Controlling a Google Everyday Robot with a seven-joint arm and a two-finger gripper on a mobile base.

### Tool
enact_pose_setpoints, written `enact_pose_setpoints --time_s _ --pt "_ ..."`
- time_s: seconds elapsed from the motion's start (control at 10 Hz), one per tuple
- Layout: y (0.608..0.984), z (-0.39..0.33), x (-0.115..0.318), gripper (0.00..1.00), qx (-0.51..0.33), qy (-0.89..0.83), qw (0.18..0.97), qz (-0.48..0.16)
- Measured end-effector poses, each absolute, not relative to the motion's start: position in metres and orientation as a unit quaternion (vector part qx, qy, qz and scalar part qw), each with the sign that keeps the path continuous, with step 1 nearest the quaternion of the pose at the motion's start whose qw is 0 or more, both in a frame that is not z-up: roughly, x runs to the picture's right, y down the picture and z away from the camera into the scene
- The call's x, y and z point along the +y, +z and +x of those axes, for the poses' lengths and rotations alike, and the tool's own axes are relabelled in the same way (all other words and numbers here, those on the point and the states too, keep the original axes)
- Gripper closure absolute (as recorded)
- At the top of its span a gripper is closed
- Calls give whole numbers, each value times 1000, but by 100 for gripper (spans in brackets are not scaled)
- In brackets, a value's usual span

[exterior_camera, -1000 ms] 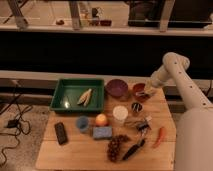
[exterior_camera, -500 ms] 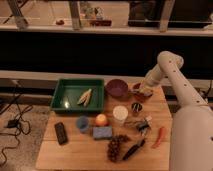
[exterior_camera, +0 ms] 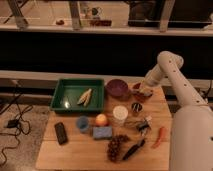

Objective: Wipe red bowl with towel

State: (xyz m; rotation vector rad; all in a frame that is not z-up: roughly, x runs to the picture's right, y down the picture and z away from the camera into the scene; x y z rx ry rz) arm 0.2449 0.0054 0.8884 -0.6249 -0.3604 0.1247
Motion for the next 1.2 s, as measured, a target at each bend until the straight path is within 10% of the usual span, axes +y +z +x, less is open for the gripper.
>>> enact_pose_setpoints --time_s 0.3,1.2 --pt "888 245 5 20 -176 61 934 -305" --pt "889 246 6 20 -176 61 934 -306"
